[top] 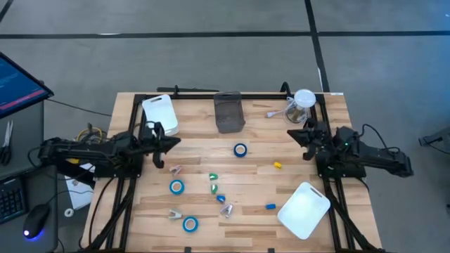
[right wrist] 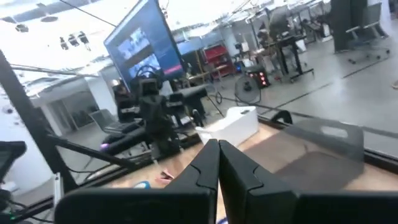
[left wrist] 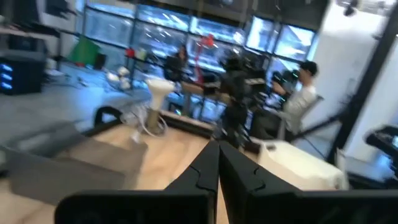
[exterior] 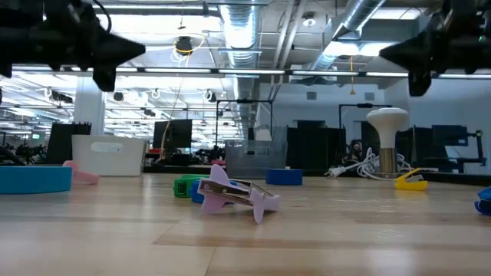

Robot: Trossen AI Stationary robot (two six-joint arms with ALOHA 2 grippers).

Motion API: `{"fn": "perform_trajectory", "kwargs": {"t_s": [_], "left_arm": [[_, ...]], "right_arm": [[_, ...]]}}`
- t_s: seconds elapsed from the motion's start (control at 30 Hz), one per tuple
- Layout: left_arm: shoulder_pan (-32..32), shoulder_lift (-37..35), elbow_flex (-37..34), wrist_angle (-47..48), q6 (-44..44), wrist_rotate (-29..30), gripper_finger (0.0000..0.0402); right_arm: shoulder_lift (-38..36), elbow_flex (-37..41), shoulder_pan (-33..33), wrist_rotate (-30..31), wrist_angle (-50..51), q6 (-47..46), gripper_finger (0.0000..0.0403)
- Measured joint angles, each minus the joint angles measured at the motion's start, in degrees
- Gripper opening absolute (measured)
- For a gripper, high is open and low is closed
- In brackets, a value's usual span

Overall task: Pick and place Stapler, Stapler remover, tape
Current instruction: Put the blue tape into the bottom white bin

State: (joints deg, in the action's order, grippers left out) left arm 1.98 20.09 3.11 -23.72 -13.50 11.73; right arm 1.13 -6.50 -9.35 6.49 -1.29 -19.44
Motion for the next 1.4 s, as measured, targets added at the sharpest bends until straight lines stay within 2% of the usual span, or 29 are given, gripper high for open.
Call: {"fn": "perform_trajectory", "kwargs": {"t_s": [0.23, 0.53, 0.93, 1.2, 1.4], "left_arm": [[0.0, 5.6, 6.1, 1.9, 0.7, 5.4, 0.0003], [0.0, 14.7, 11.8, 1.8, -1.5, 7.6, 0.0003], [0.0, 15.2, 12.3, 1.8, -1.8, 7.6, 0.0003], [0.0, 15.2, 12.3, 1.8, -1.8, 7.6, 0.0003], [0.0, 15.2, 12.3, 1.8, -1.8, 7.6, 0.0003]], "right_arm": [[3.8, -8.2, 2.0, 5.7, 12.8, -1.7, 0.0001], [18.1, -11.0, 2.3, 5.9, 14.7, -6.8, 0.0001], [39.8, -17.7, 2.3, 3.1, 13.1, 2.7, 0.0001], [53.3, -24.7, 3.8, 2.3, 12.4, 16.1, 0.0001], [61.5, -28.8, 5.4, 2.2, 11.0, 16.9, 0.0001]]}}
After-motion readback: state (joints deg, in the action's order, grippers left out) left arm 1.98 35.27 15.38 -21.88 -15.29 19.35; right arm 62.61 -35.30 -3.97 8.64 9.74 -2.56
